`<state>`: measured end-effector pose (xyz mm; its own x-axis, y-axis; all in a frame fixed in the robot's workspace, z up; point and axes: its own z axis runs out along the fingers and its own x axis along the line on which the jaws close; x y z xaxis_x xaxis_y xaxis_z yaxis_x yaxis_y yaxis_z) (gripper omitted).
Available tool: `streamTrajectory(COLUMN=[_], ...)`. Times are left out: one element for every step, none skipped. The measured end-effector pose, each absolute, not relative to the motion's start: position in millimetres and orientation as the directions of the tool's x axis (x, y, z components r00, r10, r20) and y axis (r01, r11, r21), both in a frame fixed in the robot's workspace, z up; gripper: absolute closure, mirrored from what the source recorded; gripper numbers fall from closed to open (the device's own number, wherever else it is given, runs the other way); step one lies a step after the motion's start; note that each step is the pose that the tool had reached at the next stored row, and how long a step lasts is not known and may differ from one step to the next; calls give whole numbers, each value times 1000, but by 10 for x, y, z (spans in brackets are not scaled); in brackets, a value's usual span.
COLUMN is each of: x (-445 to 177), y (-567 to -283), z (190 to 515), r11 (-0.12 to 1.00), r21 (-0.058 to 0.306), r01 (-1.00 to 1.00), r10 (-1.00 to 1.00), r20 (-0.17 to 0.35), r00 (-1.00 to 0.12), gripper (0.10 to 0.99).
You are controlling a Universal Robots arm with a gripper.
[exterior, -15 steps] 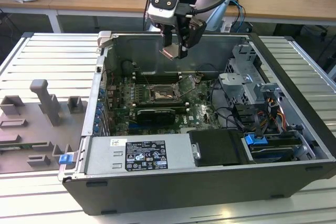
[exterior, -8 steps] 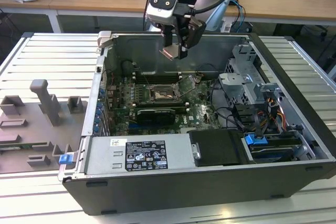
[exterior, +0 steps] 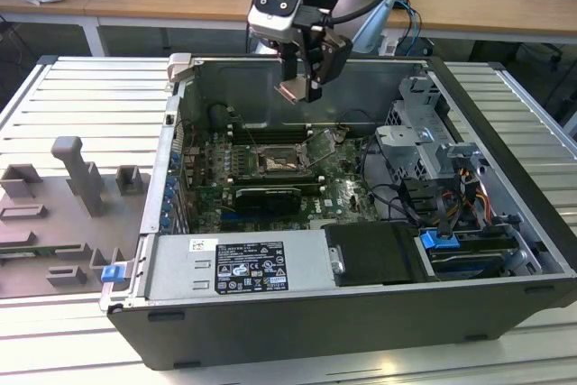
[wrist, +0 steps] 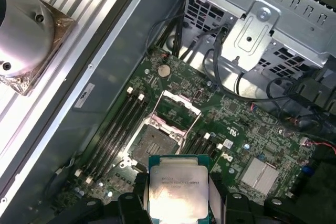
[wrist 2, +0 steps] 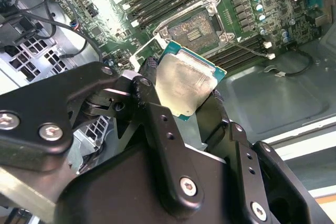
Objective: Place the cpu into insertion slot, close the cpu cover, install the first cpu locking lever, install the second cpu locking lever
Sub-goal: 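Place the cpu into insertion slot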
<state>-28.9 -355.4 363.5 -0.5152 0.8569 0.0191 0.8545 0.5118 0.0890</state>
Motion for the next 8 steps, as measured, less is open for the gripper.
streamTrajectory(x=[-289,-289,-289,-289,-289,-289,-289,-289], y=[-3554,-3554,-3554,-3554,-3554,-3554,-3554,-3554], z=[3634,3633,3633,3632,3632,3631,3630,3630], r11=[505,498,492,489,484,480,474,470], r21=[89,89,89,89,89,89,89,89], r01=[859,863,866,868,870,873,876,878], r10=[861,865,868,870,873,875,879,881], r20=[19,19,19,19,19,19,19,19], r00=[-508,-501,-496,-492,-487,-483,-477,-473], gripper=[545,545,545,545,545,545,545,545])
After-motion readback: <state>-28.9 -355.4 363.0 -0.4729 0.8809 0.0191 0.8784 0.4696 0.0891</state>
